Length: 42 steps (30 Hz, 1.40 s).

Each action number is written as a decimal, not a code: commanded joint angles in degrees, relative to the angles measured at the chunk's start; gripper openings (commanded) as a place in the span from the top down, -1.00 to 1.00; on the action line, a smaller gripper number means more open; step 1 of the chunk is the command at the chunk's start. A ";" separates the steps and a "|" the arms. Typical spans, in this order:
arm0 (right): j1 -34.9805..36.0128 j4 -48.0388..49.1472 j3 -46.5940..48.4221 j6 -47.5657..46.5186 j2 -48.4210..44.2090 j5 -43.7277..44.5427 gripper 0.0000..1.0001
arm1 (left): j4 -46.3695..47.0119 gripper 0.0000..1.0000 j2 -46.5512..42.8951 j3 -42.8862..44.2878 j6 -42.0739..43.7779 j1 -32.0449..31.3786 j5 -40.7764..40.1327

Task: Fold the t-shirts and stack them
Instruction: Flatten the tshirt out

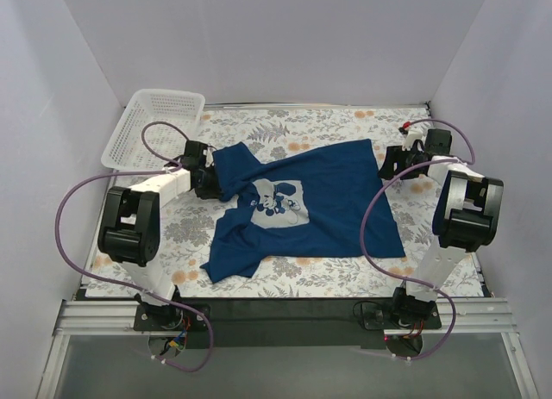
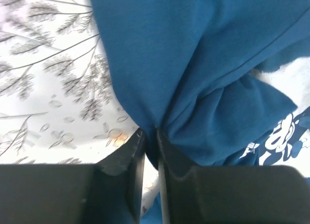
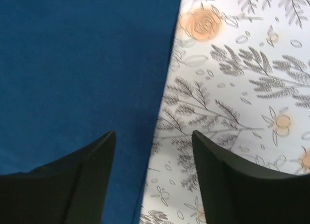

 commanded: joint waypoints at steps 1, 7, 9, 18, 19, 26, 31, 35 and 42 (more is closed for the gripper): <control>0.03 1.10 4.92 1.56 2.40 -7.39 -0.23 | 1.65 0.63 -5.40 -0.94 -1.63 0.41 -4.39; 2.05 -2.06 10.02 3.23 8.90 -7.49 -0.29 | 3.58 0.15 -10.42 2.13 -0.93 0.76 -3.60; 2.76 -2.94 10.73 4.02 10.14 -5.92 -0.29 | 3.41 0.04 -11.38 4.15 -0.84 1.03 -2.46; 4.16 -4.17 8.80 4.73 11.56 -0.20 0.36 | 7.26 -0.32 -18.59 -0.57 -1.72 2.34 -1.14; 4.16 -4.35 8.54 4.73 11.47 0.59 0.62 | 7.88 -0.36 -19.03 -1.46 -1.98 2.61 -1.05; 3.02 -4.26 5.03 3.06 8.57 5.69 0.97 | 10.87 -0.36 -14.30 -2.53 -4.71 5.25 2.46; 0.39 -4.70 1.60 -0.45 4.44 8.07 0.97 | 12.37 -0.29 -8.94 2.12 -5.76 5.34 4.13; -0.93 -4.79 -1.13 -4.14 1.72 8.07 0.97 | 12.55 -0.18 -3.22 7.12 -5.68 5.34 3.87; -1.11 -4.79 0.00 -6.35 -0.22 2.18 0.16 | 13.25 -0.03 9.61 19.44 -5.50 5.16 4.92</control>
